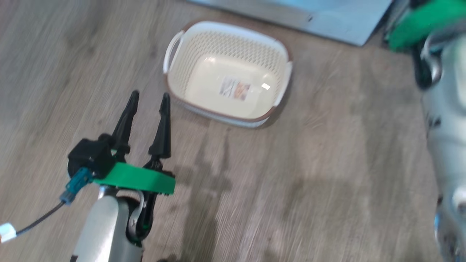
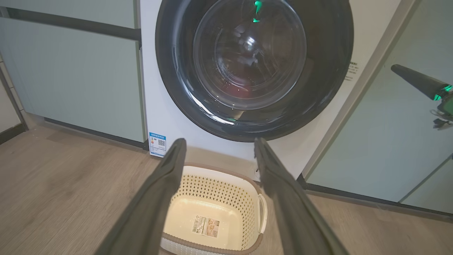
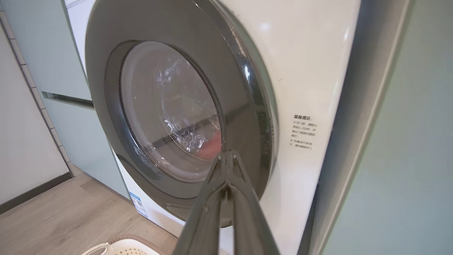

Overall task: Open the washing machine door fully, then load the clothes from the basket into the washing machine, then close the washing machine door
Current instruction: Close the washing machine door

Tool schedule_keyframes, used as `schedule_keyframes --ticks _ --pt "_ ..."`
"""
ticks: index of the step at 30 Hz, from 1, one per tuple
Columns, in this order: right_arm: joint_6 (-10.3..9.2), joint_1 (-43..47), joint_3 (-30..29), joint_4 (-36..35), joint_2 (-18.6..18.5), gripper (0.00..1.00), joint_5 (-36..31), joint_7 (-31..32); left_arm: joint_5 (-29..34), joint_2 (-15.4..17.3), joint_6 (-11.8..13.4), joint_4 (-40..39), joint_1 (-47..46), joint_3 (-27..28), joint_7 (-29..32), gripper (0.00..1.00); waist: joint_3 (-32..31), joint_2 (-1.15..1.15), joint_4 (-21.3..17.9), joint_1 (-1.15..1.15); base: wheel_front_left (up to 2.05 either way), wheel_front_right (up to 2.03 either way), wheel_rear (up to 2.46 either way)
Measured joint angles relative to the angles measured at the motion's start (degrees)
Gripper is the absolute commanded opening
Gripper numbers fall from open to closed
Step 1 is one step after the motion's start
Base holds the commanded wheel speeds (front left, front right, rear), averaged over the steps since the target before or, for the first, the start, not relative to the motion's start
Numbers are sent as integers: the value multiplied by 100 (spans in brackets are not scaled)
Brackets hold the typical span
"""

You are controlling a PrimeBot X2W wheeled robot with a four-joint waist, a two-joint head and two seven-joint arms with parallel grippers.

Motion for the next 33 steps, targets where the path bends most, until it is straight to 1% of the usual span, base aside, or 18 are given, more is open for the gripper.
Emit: schedule_keyframes --ticks 2,6,10,13,14,18,19,24,27,33 --pt "0 490 151 -446 -46 0 190 0 42 2 -29 53 109 87 0 100 -181 0 -120 0 0 0 0" --pt "0 1479 244 -1193 2 0 575 0 154 5 -85 115 318 265 0 100 -564 0 -376 0 0 0 0" --pt "0 2315 190 -1827 205 0 871 0 182 11 -134 172 498 405 0 100 -945 0 -646 0 0 0 0" --pt "0 2844 166 -2238 353 0 977 0 242 10 -182 210 657 465 0 100 -1202 0 -856 0 0 0 0" --pt "0 3178 90 -2420 427 0 1009 0 241 11 -225 232 738 535 0 100 -1363 0 -983 0 0 0 0" --pt "0 3807 -132 -2802 568 0 981 0 241 16 -235 233 910 570 0 100 -1626 0 -1229 -1 0 0 0" --pt "0 3950 -207 -2885 600 0 984 0 254 16 -274 244 957 570 0 100 -1680 0 -1288 0 0 0 0" --pt "0 4592 -458 -3153 690 0 968 0 281 18 -276 283 1163 600 0 100 -1893 0 -1514 0 0 0 0" --pt "0 4918 -517 -3252 714 0 979 0 281 19 -272 292 1261 668 0 100 -2000 0 -1600 -1 0 0 0" --pt "0 5321 -456 -3415 748 0 1262 1 269 23 -207 347 1444 717 0 100 -2102 0 -1755 0 0 0 0"
